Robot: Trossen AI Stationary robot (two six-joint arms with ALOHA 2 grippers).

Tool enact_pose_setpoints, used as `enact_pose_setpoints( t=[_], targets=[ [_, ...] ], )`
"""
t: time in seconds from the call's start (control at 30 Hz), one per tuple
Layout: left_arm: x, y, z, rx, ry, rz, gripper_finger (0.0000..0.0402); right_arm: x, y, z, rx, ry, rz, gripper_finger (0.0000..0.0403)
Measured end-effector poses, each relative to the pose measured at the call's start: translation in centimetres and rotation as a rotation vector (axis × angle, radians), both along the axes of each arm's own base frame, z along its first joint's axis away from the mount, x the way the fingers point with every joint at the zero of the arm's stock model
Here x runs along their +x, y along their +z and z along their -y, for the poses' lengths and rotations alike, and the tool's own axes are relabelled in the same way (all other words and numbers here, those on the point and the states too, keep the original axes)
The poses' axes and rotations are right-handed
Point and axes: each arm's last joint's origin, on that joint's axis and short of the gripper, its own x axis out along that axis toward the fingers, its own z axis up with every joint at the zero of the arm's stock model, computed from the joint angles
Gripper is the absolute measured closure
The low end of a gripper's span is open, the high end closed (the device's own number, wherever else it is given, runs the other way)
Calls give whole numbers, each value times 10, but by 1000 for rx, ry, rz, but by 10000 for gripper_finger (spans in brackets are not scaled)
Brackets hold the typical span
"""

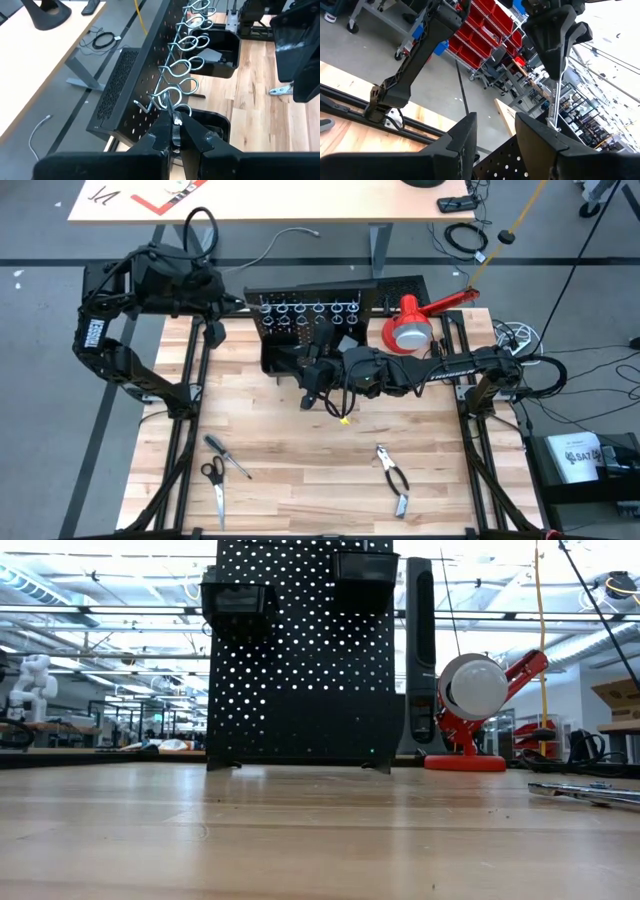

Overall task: Hang tools onto peg board
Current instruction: Hang the wrench on the pegboard

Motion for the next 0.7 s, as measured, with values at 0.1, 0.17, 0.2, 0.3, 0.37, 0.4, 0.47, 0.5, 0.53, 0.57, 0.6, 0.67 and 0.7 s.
enact_pose_setpoints(
  t=[0.1, 0.17, 0.2, 0.3, 0.37, 0.4, 0.47, 0.5, 0.53, 0.57, 0.6, 0.67, 0.7],
  targets=[
    [0, 0, 0, -6, -7, -2, 380, 0, 2, 2, -23, -4, 9, 271],
    [0, 0, 0, -6, -7, -1, 380, 3, 2, 7, -66, -18, 21, 271],
    [0, 0, 0, -6, -8, -1, 380, 4, 3, 11, -99, -27, 26, 271],
    [0, 0, 0, -7, -7, -1, 380, 11, -2, 17, -234, -2, -9, 271],
    [0, 0, 0, -9, -5, 0, 380, 15, -5, 20, -311, 12, -27, 271],
    [0, 0, 0, -9, -5, 1, 380, 18, -6, 22, -339, 7, -19, 271],
    [1, 0, 0, -10, -6, 1, 380, 22, -11, 28, -373, -14, -39, 271],
    [1, 0, 0, -12, -8, 1, 380, 25, -13, 32, -376, -24, -35, 271],
    [1, 0, 0, -13, -10, 1, 380, 26, -15, 35, -375, -36, -39, 271],
    [1, 0, 0, -14, -11, 2, 380, 28, -17, 37, -375, -42, -40, 271],
    [1, 0, 0, -14, -11, 2, 380, 30, -18, 40, -377, -51, -34, 271],
    [1, 0, 0, -15, -12, 3, 380, 33, -20, 42, -402, -74, -16, 271],
    [1, 0, 0, -17, -16, 3, 380, 36, -20, 42, -421, -95, 0, 271]
  ],
)
